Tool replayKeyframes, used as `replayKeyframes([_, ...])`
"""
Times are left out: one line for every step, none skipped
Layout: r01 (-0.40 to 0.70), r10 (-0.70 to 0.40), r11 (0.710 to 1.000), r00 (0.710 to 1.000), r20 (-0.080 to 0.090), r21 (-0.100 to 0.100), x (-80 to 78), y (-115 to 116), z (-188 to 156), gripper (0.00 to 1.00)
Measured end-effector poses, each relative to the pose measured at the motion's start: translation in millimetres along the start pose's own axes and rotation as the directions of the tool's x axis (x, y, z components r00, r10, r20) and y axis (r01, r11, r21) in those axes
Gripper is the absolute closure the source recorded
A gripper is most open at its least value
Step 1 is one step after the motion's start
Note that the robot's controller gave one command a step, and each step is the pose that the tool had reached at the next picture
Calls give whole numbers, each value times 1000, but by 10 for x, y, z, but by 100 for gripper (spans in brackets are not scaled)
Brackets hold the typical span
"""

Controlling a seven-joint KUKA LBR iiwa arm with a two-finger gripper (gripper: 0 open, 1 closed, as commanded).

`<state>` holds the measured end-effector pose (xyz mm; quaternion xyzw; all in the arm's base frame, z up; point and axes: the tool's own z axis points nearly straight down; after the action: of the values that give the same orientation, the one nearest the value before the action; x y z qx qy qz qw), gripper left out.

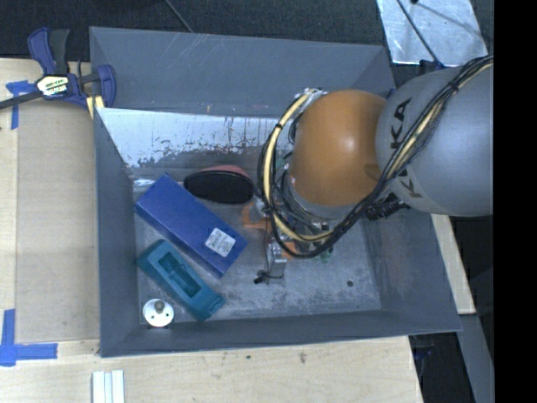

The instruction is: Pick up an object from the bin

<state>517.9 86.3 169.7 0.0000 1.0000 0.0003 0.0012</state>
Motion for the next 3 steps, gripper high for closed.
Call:
replayKeyframes([62, -62, 998, 998, 2, -2, -81, -142, 116, 0])
replayKeyframes([80, -80, 997, 997, 4, 1, -341, -627, 702, 0])
replayKeyframes([167, -167, 986, 986, 2, 0, -837, -560, 885, 100])
